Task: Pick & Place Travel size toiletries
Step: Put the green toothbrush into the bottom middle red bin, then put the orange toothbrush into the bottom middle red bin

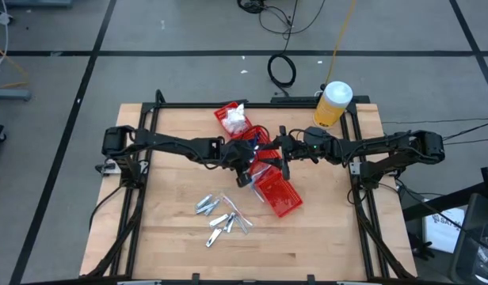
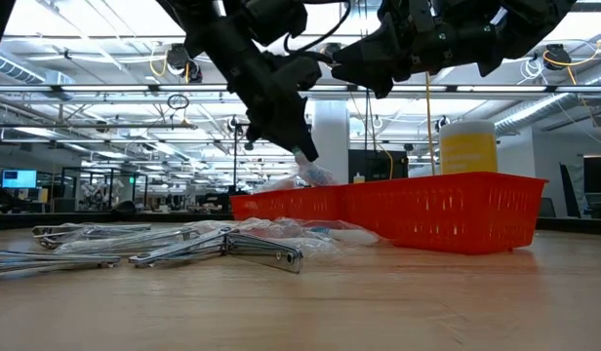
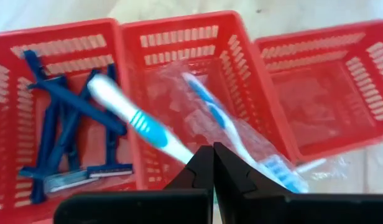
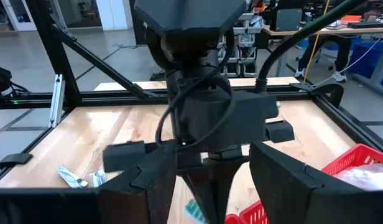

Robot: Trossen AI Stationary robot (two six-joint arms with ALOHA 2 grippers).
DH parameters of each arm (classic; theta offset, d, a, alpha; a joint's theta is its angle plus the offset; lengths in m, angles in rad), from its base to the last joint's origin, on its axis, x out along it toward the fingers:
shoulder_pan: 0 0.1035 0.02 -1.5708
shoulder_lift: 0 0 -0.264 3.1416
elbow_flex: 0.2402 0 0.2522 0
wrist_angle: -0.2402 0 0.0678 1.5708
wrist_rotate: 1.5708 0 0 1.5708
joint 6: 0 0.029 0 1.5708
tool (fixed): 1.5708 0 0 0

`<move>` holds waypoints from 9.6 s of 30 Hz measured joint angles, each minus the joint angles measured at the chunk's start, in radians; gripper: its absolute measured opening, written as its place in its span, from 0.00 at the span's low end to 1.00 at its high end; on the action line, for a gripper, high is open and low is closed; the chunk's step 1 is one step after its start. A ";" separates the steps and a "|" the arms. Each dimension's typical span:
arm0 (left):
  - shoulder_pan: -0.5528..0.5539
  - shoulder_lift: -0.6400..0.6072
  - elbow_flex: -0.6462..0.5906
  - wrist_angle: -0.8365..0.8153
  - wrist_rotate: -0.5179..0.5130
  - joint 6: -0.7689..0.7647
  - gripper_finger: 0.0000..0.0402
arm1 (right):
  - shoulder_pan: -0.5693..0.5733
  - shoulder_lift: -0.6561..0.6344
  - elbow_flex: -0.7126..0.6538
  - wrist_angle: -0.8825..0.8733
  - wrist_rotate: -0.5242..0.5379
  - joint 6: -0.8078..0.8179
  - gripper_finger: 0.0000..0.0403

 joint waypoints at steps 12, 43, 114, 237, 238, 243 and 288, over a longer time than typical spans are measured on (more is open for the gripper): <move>-0.075 0.000 0.000 0.000 -0.126 0.233 0.00 | 0.000 0.000 0.000 -0.001 0.000 -0.010 0.46; 0.046 -0.106 -0.024 -0.239 -0.324 -0.108 0.08 | -0.003 0.033 0.001 -0.143 0.185 -0.108 0.46; -0.033 -0.390 -0.024 -0.580 -0.709 -0.297 0.05 | -0.133 0.708 0.541 -0.360 0.036 -0.532 0.06; -0.198 0.042 -0.190 -0.158 0.105 0.539 0.12 | 0.144 0.139 0.308 -0.594 -0.027 -0.217 0.38; -0.196 0.042 -0.190 -0.159 0.108 0.540 0.12 | 0.144 0.139 0.308 -0.594 -0.027 -0.218 0.38; -0.188 0.026 -0.192 -0.203 0.095 0.526 0.12 | 0.144 0.139 0.308 -0.594 -0.027 -0.221 0.39; -0.238 -0.351 -0.193 -0.442 -0.239 0.226 0.12 | 0.179 0.455 0.399 -0.371 0.276 -0.269 0.36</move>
